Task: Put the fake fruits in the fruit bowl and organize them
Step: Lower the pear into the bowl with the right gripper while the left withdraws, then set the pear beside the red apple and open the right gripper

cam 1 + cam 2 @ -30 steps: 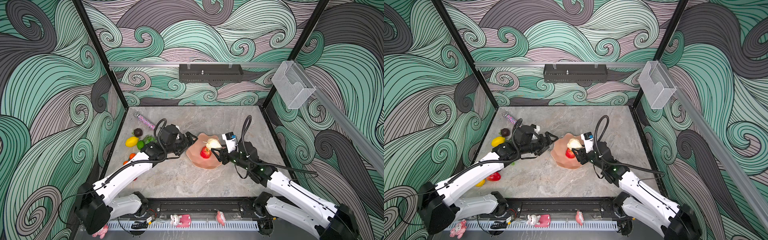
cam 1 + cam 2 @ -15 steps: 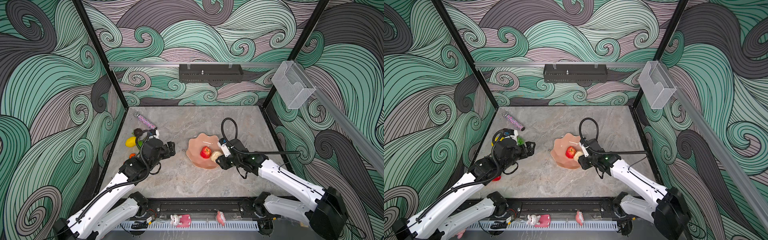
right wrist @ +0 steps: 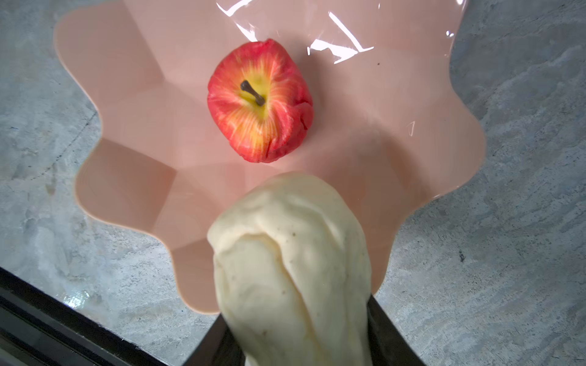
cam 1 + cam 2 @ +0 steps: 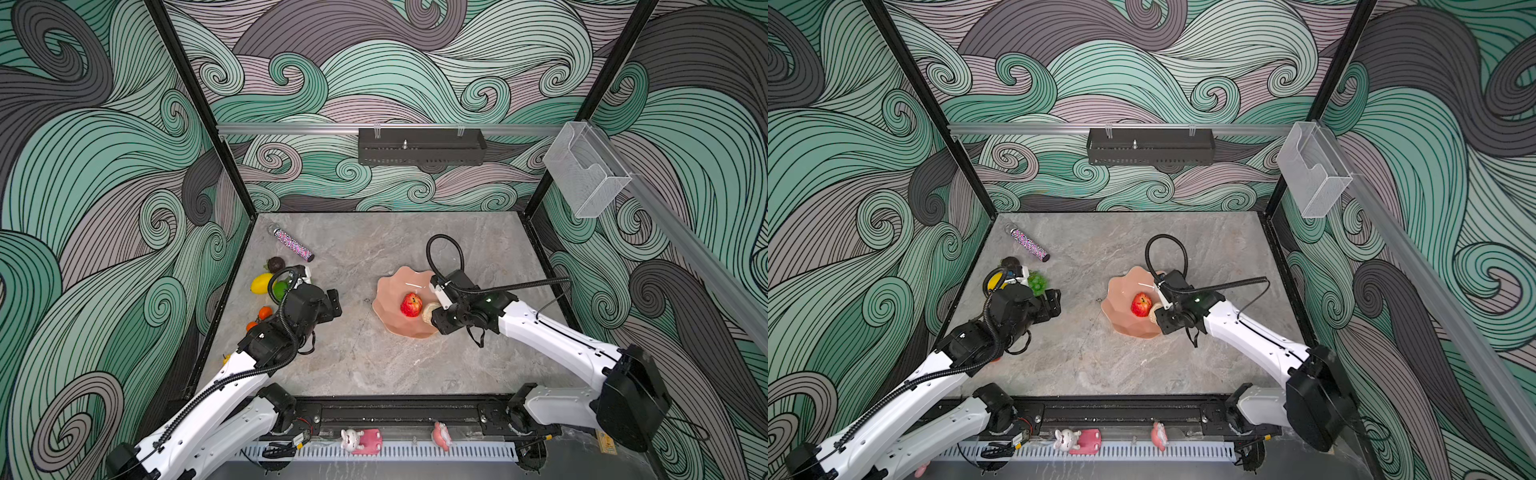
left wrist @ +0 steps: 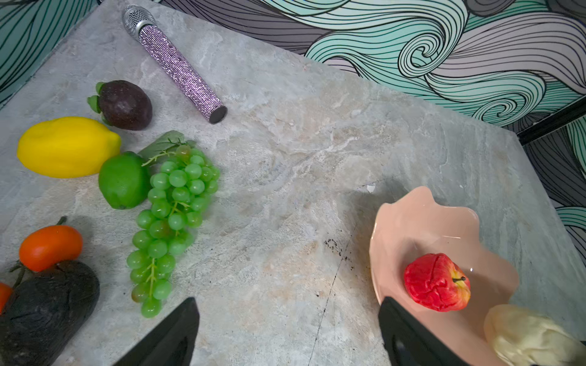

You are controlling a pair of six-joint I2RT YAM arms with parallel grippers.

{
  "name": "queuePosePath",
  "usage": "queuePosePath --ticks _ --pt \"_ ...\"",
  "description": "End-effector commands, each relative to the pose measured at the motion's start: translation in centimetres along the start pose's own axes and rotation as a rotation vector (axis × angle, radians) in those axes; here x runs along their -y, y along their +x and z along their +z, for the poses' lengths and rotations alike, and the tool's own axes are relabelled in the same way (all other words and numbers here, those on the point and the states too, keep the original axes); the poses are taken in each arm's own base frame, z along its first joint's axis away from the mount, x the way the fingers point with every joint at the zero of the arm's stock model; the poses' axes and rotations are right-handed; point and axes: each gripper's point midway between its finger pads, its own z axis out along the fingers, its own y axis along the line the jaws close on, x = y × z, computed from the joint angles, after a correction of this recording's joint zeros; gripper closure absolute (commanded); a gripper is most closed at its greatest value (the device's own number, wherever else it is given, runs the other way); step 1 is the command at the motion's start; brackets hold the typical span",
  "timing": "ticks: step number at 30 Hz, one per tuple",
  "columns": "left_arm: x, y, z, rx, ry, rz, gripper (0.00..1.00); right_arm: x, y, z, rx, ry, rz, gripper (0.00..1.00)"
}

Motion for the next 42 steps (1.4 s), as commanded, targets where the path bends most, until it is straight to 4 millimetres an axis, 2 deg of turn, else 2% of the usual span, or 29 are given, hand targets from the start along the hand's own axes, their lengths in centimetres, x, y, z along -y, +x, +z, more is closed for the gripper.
queuePosePath --ticks 1,13,27,30,38,42 --pt "-1.2 -0.8 -0.6 0.051 -0.041 -0.024 0.09 0.2 -0.1 0.1 -0.027 0.037 -0.040 0.63" --pt "-1.5 -0.8 -0.7 0.057 -0.045 -0.032 0.09 -0.6 -1.4 3.5 -0.108 0.078 -0.106 0.63" --pt "-1.5 -0.4 -0.4 0.047 -0.045 -0.036 0.10 -0.6 -2.5 5.3 -0.142 0.111 -0.128 0.60" --pt "-1.5 -0.4 -0.3 0.045 -0.043 -0.039 0.09 -0.8 -2.7 5.4 -0.142 0.114 -0.132 0.56" --pt "-1.5 -0.4 -0.2 0.040 -0.044 -0.041 0.09 -0.9 -3.1 5.0 -0.124 0.120 -0.138 0.34" --pt "-1.5 -0.4 -0.2 0.035 -0.047 -0.042 0.09 -1.0 -3.3 4.7 -0.114 0.115 -0.138 0.31"
